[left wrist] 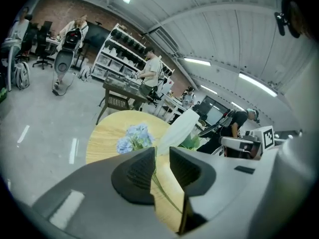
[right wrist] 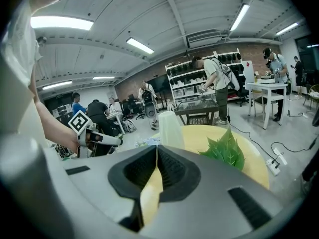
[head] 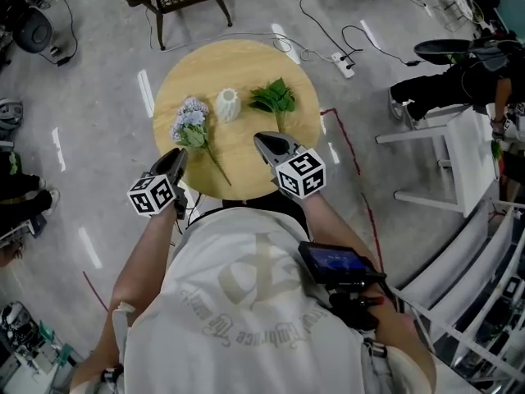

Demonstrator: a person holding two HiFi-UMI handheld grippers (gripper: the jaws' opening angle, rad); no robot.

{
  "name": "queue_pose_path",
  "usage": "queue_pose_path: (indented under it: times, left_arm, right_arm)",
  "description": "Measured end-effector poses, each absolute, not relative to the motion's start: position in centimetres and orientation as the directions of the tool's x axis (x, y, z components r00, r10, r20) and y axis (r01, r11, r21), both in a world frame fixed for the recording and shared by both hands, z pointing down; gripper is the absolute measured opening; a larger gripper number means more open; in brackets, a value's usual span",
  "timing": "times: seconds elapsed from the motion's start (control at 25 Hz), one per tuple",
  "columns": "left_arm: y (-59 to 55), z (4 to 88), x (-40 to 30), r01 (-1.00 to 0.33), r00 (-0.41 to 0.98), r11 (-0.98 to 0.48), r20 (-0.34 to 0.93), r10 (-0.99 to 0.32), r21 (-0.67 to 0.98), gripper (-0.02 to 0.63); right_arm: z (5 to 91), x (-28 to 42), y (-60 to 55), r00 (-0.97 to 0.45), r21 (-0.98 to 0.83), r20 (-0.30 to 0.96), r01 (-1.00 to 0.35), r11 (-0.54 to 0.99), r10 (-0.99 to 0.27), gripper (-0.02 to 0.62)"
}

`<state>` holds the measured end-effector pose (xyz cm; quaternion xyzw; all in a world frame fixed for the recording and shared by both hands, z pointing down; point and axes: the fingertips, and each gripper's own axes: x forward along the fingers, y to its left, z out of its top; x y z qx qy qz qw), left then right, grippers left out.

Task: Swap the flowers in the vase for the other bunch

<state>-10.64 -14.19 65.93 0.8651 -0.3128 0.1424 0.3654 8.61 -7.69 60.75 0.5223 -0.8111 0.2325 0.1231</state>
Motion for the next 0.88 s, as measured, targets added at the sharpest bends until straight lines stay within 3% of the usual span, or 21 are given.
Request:
queue_pose_path:
  times: [0.28,0.88]
  left_arm:
    - [-11.9,63.9,-8.5,-0.597,0.801,-0.623,0.421,-0.427,0.505,0.023]
    - [-8.1,62.1,-6.3,-0.549,0.829,-0.683,0.414,-0.375,0.482,0.012]
  right_arm:
    - [60.3,9.8,-6.0,-0.405,-0.237,0.446,-0.913,0.332,-0.798,0.008]
    - [62.2,10.9,-4.3,-0.401,-0.25,0.506,-0.916,0.315,-0.764,0.009]
